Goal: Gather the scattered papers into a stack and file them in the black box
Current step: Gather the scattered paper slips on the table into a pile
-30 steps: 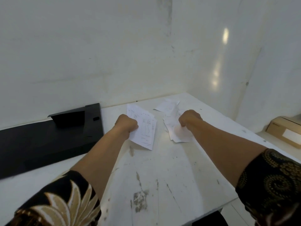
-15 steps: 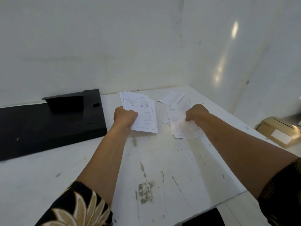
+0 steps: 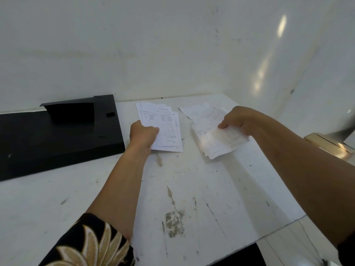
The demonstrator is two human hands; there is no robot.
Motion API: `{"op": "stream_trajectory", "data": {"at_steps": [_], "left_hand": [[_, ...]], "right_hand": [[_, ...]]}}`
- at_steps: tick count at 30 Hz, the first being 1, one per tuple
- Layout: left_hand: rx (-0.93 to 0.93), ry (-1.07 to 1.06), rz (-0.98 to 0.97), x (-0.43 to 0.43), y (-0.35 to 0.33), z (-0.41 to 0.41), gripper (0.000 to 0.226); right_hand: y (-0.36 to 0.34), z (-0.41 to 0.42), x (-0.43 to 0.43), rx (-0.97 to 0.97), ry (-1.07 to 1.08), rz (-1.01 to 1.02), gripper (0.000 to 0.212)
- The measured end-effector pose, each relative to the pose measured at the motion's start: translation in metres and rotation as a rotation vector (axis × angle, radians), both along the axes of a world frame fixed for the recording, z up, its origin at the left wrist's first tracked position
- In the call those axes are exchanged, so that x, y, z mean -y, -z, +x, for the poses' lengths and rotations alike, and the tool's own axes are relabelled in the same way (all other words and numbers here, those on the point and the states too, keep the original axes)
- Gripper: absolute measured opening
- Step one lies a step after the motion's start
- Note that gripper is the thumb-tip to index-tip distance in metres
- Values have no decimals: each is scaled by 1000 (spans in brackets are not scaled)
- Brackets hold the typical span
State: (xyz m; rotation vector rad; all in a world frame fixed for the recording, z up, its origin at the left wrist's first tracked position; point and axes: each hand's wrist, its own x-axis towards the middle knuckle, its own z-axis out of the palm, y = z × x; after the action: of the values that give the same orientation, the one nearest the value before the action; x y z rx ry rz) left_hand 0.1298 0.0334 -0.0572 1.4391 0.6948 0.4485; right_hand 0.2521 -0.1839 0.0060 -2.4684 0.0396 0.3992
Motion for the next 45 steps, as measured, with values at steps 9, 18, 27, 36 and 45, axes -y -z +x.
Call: {"op": "stream_trajectory", "data": {"at_steps": [9, 18, 27, 36, 45], "left_hand": [[15, -22, -1, -1, 0, 0, 34], [46, -18, 6, -9, 4, 4, 29], [56, 10, -28, -10, 5, 6, 30], [26, -1, -1, -8, 7, 7, 29], [-35, -9, 40, -6, 10, 11, 32]], "right_hand": [[5, 8, -45, -12, 182, 458, 15], [48, 62, -127, 76, 169, -49, 25], [59, 89, -154, 240, 43, -243, 18], [47, 119, -139, 180, -116, -458, 26], [42, 137, -126, 164, -143, -368, 39]]}}
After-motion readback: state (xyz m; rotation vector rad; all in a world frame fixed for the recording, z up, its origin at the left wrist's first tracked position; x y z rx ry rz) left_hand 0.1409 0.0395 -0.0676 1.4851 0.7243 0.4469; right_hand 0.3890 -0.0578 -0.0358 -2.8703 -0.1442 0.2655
